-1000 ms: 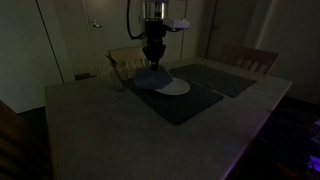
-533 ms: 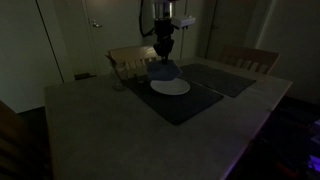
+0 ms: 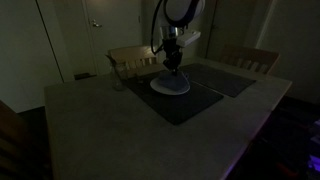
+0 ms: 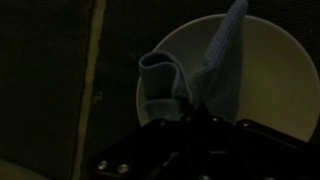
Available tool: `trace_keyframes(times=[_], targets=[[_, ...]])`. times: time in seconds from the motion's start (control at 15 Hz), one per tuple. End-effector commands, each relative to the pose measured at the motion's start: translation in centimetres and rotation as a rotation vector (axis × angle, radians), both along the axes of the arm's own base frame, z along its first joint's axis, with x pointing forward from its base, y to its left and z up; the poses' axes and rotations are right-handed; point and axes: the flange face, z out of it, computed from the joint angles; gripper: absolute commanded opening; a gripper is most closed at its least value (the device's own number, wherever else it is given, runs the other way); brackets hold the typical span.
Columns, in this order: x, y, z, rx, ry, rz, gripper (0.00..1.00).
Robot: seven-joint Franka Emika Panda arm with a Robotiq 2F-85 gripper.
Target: Wipe the plate with the blue towel
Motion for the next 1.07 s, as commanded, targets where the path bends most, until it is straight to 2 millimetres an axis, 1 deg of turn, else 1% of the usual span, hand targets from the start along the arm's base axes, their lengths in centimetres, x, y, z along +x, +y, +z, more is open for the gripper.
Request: trace_keyframes(times=[0.0, 0.2, 0.53, 0.73, 1.0], targets=[[-1.2, -0.7, -4.0, -0.008, -0.034, -0.092, 0.02], [-1.8, -1.3, -6.2, -0.004, -0.054, -0.188, 0.02], [-2.1, -0.5, -6.1, 0.061, -0.018, -0.235, 0.02], [-2.3, 0.2, -5.9, 0.165, 0.023, -0.258, 0.02], [-2.3, 1.2, -5.7, 0.316, 0.058, -0.248, 0.02]])
